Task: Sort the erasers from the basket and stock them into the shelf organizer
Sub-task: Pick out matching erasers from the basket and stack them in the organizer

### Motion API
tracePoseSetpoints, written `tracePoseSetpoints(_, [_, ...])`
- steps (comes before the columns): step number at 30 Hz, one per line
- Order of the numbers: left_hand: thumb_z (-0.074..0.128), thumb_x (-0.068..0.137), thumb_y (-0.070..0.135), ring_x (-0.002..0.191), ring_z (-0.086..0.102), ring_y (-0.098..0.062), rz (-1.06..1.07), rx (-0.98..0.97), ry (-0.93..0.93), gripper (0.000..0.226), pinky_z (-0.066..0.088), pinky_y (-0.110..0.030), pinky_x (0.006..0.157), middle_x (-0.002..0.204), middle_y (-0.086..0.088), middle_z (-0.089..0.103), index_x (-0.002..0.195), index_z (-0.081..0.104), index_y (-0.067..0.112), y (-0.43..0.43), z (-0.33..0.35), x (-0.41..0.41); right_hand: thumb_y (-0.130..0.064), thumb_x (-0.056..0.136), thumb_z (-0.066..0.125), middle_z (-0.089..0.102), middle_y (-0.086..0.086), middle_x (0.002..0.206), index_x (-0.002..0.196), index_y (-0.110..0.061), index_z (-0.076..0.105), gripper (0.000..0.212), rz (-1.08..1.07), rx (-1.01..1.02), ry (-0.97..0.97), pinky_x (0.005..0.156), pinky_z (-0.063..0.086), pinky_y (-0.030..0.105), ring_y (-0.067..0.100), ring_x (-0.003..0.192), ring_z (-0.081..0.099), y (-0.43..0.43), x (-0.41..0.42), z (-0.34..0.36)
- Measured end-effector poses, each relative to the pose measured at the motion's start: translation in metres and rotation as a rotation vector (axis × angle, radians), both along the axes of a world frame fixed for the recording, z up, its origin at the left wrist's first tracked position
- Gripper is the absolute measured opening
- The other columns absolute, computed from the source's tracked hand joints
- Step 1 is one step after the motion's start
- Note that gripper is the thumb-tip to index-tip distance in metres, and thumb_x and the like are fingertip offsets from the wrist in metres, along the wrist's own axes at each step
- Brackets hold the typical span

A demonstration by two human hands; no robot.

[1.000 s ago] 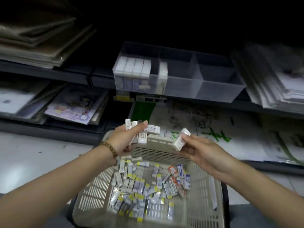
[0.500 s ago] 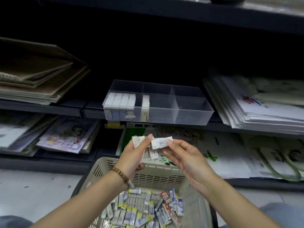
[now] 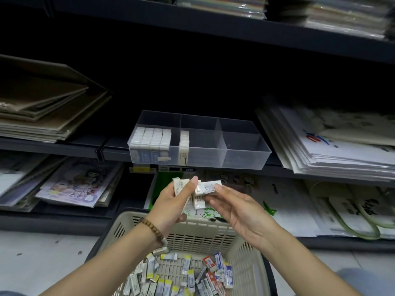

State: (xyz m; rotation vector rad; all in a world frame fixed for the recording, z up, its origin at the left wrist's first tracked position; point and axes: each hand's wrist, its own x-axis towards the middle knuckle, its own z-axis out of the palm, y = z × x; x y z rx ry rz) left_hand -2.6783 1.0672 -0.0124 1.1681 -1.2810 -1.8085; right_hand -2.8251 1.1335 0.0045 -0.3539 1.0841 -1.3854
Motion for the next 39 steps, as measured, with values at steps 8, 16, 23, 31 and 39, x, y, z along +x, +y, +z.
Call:
tracePoseSetpoints(8, [0.064,0.074,0.042,0.037,0.042,-0.002,0.027,0.160,0.179,0.045,0.028,-0.011,0.029,0.077,-0.006,0.068,0.101,0.064,0.006,-0.028,0.026,0.010,-0.008,0.075,0.068,0.072,0.013,0.103,0.104,-0.002,0.067,0.030,0.069,-0.118,0.113,0.068,0.056,0.016,0.013,0.086,0.070,-0.032,-0.013,0.041])
tracePoseSetpoints(16, [0.067,0.068,0.035,0.090,0.048,-0.024,0.173,0.074,0.289,0.045,0.028,-0.012,0.029,0.100,-0.009,0.072,0.103,0.062,0.008,-0.066,0.047,0.045,-0.002,0.082,0.068,0.063,0.017,0.102,0.109,0.001,0.061,0.027,0.139,-0.132,1.096,0.064,0.056,0.016,0.019,0.085,0.065,-0.112,-0.034,0.105])
tracePoseSetpoints(23, [0.069,0.065,0.035,0.057,0.040,-0.009,0.189,0.119,0.302,0.040,0.028,-0.012,0.029,0.086,-0.005,0.075,0.095,0.066,0.008,-0.071,0.041,0.048,0.001,0.079,0.071,0.065,0.019,0.101,0.105,0.001,0.063,0.028,0.316,0.069,1.348,0.082,0.057,0.037,0.029,0.093,0.067,-0.150,-0.010,0.075])
tracePoseSetpoints(31, [0.064,0.083,0.027,0.057,0.046,-0.008,0.217,0.204,0.342,0.035,0.029,-0.012,0.028,0.100,-0.014,0.071,0.108,0.063,0.002,-0.078,0.039,0.048,-0.006,0.086,0.065,0.066,0.019,0.113,0.106,0.008,0.063,0.024,0.265,0.278,0.802,0.083,0.052,0.024,0.020,0.095,0.066,-0.160,-0.019,0.071])
tracePoseSetpoints(39, [0.061,0.087,0.025,0.046,0.052,-0.004,0.174,0.237,0.290,0.035,0.029,-0.011,0.028,0.105,-0.012,0.070,0.112,0.062,0.001,-0.071,0.039,0.042,-0.006,0.093,0.054,0.062,0.012,0.088,0.088,0.001,0.059,0.010,0.333,0.374,0.594,0.073,0.056,0.026,0.017,0.079,0.062,-0.168,-0.014,0.071])
